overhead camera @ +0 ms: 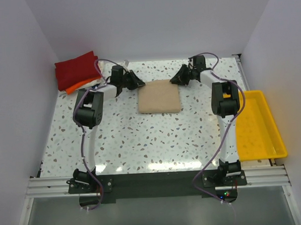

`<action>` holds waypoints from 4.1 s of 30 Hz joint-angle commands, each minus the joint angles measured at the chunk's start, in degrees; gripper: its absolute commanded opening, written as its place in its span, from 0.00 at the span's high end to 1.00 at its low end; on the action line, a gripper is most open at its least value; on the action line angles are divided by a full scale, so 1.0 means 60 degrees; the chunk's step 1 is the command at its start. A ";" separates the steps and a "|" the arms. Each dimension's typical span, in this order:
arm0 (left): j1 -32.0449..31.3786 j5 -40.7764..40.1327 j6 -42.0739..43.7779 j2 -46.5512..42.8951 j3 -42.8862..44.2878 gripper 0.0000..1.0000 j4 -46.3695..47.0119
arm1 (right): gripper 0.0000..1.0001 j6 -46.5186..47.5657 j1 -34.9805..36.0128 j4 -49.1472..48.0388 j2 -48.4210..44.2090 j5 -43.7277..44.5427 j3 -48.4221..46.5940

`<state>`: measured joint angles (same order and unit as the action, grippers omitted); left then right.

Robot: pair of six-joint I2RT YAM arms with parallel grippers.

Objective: Fold and stack the t-shirts
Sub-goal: Fold the tshirt, then neatly place the folded tshirt to the corner

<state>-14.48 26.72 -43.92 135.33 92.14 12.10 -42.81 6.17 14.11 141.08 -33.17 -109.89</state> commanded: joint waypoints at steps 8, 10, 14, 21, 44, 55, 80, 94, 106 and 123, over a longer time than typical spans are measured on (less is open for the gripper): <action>0.0421 0.0994 0.0011 -0.1091 0.0583 0.60 0.0576 | 0.68 0.0044 -0.0223 0.0635 -0.0192 -0.0026 -0.1094; 0.0407 0.1156 -0.0237 -0.1459 0.0188 0.58 0.0970 | 0.66 0.0191 -0.0223 0.0798 -0.0484 0.0079 -0.1168; 0.0421 0.1333 -0.0764 -0.2672 -0.1624 0.57 0.1761 | 0.62 0.0103 -0.0180 0.0651 -0.1406 0.0050 -0.0525; 0.0436 0.1113 -0.1629 -0.3731 -0.3388 0.57 0.2788 | 0.61 -0.0717 0.0537 -0.1573 -0.3896 -0.0931 0.3179; 0.0568 0.0396 0.1166 -0.2926 -0.1529 0.38 -0.2762 | 0.62 -0.1273 0.2032 -0.4944 -0.3619 -0.1708 0.7709; 0.0553 0.0058 0.2164 -0.1579 -0.0196 0.32 -0.4258 | 0.61 -0.1391 0.2018 -0.4271 -0.5040 -0.1752 0.7123; -0.0662 -0.1156 0.1812 -0.0553 0.0127 0.53 -0.4960 | 0.59 -0.0703 0.2032 -0.2967 -0.7326 -0.1371 0.7460; -0.1000 -0.5329 0.2793 -0.0275 0.3171 1.00 -0.7566 | 0.60 -0.0103 0.2047 -0.1841 -0.8336 -0.0875 0.8148; -0.0385 -0.8904 0.5253 0.0165 0.6586 1.00 -0.8243 | 0.60 0.0909 0.2047 -0.0170 -0.9728 -0.0141 0.8764; 0.0977 -0.8117 0.7921 0.0048 0.7451 1.00 -0.5152 | 0.60 0.1187 0.2106 0.0535 -0.8763 0.0108 0.8325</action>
<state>-10.50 -25.30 1.17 136.53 133.56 -26.48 -36.38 18.39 16.80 87.05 -32.91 -57.69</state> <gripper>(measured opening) 0.067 0.400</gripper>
